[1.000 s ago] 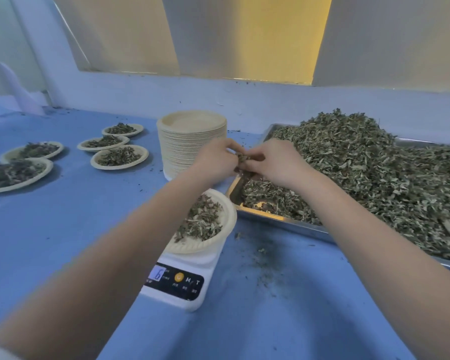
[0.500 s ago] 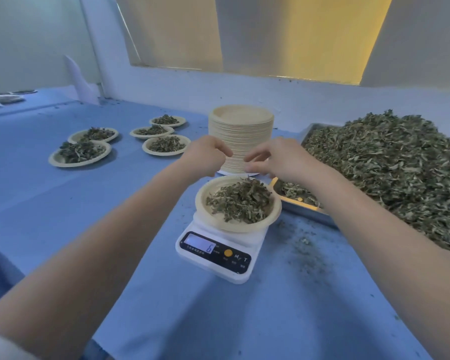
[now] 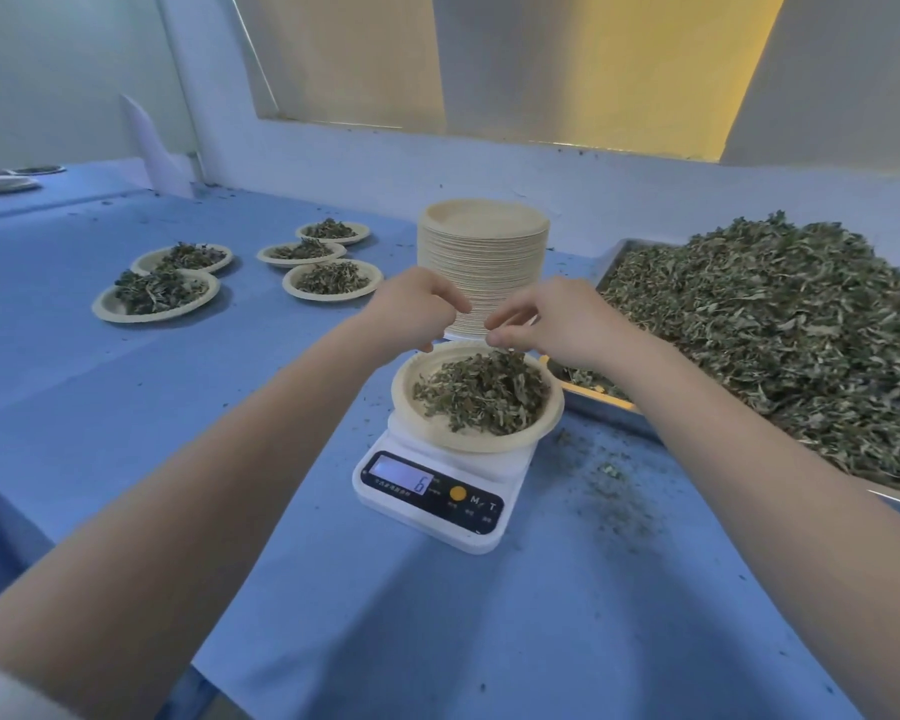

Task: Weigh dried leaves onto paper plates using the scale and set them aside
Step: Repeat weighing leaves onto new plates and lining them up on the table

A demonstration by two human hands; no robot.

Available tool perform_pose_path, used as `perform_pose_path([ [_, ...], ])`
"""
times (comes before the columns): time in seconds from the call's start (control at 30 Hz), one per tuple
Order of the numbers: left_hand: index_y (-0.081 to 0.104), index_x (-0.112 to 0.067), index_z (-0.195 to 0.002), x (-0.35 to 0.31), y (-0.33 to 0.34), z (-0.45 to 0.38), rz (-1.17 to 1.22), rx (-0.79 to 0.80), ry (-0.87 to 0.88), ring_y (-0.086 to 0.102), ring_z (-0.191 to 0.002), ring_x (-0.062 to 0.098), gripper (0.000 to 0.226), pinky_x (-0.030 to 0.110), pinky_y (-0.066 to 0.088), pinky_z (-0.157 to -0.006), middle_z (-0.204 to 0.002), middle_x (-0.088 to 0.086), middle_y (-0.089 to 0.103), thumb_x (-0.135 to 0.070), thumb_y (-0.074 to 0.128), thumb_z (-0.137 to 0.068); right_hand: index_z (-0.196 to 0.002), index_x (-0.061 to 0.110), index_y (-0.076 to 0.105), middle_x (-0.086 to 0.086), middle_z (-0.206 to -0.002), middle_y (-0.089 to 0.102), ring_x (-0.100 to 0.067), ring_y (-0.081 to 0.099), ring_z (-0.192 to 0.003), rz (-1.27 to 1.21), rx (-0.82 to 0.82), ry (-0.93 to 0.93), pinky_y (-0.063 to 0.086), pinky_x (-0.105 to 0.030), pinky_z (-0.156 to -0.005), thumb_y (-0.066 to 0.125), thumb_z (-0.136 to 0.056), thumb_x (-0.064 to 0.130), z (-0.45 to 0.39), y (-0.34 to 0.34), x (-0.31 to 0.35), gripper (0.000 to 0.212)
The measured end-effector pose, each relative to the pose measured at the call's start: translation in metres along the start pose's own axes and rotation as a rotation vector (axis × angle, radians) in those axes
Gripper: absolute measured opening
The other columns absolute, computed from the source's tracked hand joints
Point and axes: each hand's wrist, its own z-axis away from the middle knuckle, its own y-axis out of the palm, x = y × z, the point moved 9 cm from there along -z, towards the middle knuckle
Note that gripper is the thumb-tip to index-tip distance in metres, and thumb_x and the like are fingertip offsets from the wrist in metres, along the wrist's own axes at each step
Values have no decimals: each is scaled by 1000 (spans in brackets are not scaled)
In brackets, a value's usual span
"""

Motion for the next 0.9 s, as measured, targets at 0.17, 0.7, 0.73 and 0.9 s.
perform_pose_path([
  [0.17,64,-18,-98,3,0,1,4,-13,-8,63,-99,25,28,38,55,-85,-110,9,63,-3,42,-91,-99,32,70,19,-79,59,4,55,-77,-11,9,15,38,-22,-73,72,-80,42,6,2,-4,21],
  [0.7,66,-16,-98,23,2,3,11,-22,-56,60,-88,25,29,39,54,-86,-109,14,65,-1,42,-91,-114,31,64,9,-98,64,-7,56,-90,-9,27,67,36,-22,-73,65,-76,61,15,9,-18,48],
  [0.73,66,-16,-98,24,2,2,15,-25,-59,60,-87,25,28,40,54,-86,-109,13,65,-1,42,-91,-114,31,64,10,-98,64,-7,56,-91,-3,31,69,37,-23,-74,64,-76,62,14,10,-19,50],
  [0.9,66,-17,-97,27,2,3,24,-26,-65,59,-83,24,28,42,53,-89,-108,14,65,-2,43,-90,-115,32,63,10,-101,64,-8,56,-92,-4,41,77,36,-24,-77,63,-75,64,13,13,-22,52],
])
